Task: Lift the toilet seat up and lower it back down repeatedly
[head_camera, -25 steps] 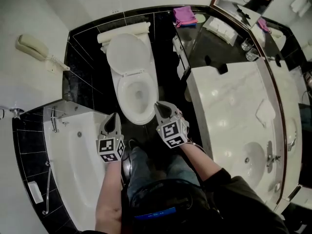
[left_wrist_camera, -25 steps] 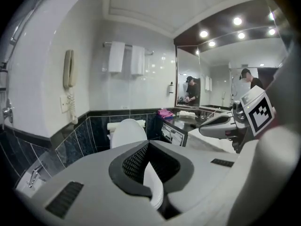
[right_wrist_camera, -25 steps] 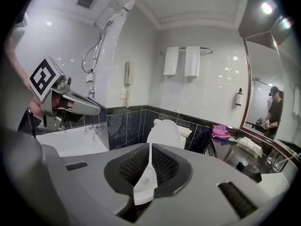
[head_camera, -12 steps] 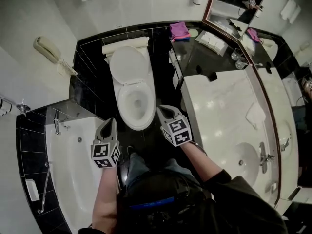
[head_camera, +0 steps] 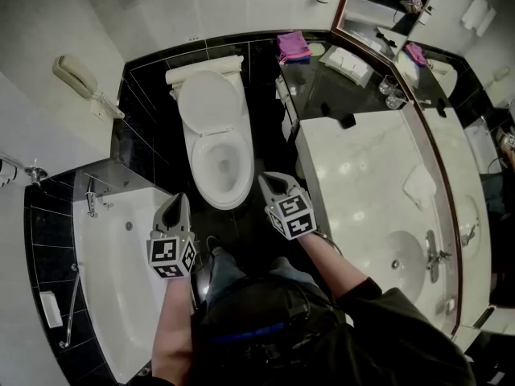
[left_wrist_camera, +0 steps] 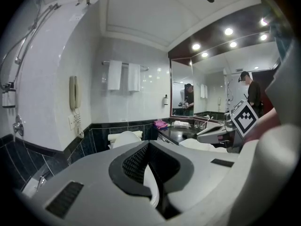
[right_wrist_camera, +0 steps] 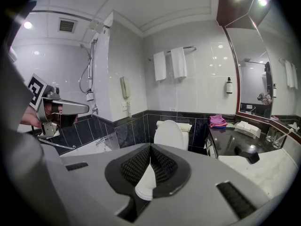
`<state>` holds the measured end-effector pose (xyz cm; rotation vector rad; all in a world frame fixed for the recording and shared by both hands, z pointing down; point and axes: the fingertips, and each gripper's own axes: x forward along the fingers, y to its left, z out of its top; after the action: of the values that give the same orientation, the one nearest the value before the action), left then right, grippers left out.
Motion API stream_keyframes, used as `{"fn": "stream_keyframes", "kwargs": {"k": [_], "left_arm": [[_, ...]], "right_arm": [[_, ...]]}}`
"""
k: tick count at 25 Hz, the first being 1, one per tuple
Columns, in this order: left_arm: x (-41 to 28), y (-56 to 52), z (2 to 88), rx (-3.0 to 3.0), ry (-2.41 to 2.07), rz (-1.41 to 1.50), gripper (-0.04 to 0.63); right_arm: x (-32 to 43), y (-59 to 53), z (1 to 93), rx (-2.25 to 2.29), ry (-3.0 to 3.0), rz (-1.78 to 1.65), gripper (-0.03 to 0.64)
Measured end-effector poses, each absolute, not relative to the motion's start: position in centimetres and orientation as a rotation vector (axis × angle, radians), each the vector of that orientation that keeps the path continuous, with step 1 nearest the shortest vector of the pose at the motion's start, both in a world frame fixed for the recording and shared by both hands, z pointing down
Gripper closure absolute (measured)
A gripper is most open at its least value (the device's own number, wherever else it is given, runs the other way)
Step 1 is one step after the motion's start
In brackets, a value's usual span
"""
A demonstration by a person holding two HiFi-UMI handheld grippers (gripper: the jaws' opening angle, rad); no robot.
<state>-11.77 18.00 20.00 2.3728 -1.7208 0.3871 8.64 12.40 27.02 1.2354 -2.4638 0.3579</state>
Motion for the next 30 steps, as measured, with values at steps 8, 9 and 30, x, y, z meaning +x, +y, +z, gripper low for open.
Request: {"fn": "stream_keyframes", "kwargs": {"k": [8,9,30], "left_arm": [[-11.0,17.8,20.9,2.372,-1.713,0.384,0.611],[-10.9,17.6,21.1,2.375,-1.709,0.391,0.611],[-10.1,9.9,38.1,2.503,-1.603,0.531,0.611]], "right_arm": [[8.3,12.3,28.0,1.217,-2.451,0.335,0.598],[8.2,12.2,28.2,1.215,-2.446,0.343,0.598],[7.5,4.7,52.5,1.172,-2.238,0.747,0.535]]}}
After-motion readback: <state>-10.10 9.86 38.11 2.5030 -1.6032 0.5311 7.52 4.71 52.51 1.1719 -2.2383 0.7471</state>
